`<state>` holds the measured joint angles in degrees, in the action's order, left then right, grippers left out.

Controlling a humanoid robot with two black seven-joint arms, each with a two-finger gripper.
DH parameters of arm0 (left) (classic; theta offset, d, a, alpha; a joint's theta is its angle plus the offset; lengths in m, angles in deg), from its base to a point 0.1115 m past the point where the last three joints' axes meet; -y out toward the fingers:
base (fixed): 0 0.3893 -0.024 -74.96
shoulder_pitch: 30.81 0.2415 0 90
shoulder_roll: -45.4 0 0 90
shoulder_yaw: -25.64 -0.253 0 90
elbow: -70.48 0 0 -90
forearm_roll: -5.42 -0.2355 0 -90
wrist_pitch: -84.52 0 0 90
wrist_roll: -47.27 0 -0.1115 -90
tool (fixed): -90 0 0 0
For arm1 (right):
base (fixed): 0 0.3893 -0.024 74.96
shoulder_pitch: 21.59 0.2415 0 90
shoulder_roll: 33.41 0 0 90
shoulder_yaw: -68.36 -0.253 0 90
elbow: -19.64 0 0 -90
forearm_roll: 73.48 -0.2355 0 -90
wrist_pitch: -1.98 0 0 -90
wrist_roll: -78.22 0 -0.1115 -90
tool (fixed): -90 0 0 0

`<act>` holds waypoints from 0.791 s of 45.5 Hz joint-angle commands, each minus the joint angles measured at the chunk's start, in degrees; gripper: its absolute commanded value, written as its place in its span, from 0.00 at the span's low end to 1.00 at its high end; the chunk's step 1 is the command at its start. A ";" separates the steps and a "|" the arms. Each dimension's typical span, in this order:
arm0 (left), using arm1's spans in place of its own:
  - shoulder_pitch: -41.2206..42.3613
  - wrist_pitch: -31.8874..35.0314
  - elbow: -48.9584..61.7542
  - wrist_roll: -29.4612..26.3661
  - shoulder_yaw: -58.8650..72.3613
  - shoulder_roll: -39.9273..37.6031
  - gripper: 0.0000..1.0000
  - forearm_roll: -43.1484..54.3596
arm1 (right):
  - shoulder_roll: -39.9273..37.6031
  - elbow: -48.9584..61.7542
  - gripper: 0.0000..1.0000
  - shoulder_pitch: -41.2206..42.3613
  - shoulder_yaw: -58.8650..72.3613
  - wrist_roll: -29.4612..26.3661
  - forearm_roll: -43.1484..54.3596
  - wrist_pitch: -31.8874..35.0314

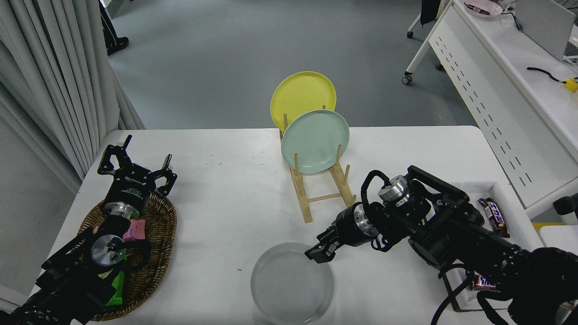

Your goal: Place the plate on the table

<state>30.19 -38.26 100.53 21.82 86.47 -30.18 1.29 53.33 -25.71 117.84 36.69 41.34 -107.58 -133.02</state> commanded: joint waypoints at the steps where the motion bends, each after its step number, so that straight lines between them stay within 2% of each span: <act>1: 0.00 0.00 0.00 0.04 0.00 0.00 1.00 0.00 | -0.08 -2.72 1.00 0.31 -0.15 -0.30 -0.18 0.00; 2: 0.00 0.00 0.00 -0.04 0.00 0.00 1.00 0.00 | -0.08 -3.34 1.00 0.32 0.29 -0.21 -0.01 0.00; 6: 0.00 0.00 0.00 0.04 0.00 0.00 1.00 0.00 | -0.08 -5.71 1.00 0.40 0.64 -0.21 -0.01 7.80; 15: 0.00 0.00 0.00 -0.04 0.00 0.00 1.00 0.00 | -0.34 -9.93 1.00 0.40 0.64 -0.12 0.26 30.03; 18: 0.00 0.00 0.00 -0.04 0.00 0.00 1.00 0.00 | -0.60 -10.20 1.00 0.32 0.29 0.23 1.66 35.58; 23: 0.00 0.00 0.00 0.04 0.00 0.00 1.00 0.00 | -0.43 -9.85 1.00 0.05 -1.28 1.37 4.38 38.93; 27: 0.00 0.00 0.00 -0.04 0.00 0.00 1.00 0.00 | 0.01 -9.85 1.00 -0.47 -5.15 5.32 6.05 40.42; 36: 0.00 0.00 0.00 0.04 0.00 0.00 1.00 0.00 | 0.36 -9.59 1.00 -0.91 -5.68 21.04 9.31 43.24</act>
<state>30.18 -38.26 100.54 21.79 86.46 -30.18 1.29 53.37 -34.96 117.56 32.85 48.94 -101.85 -95.52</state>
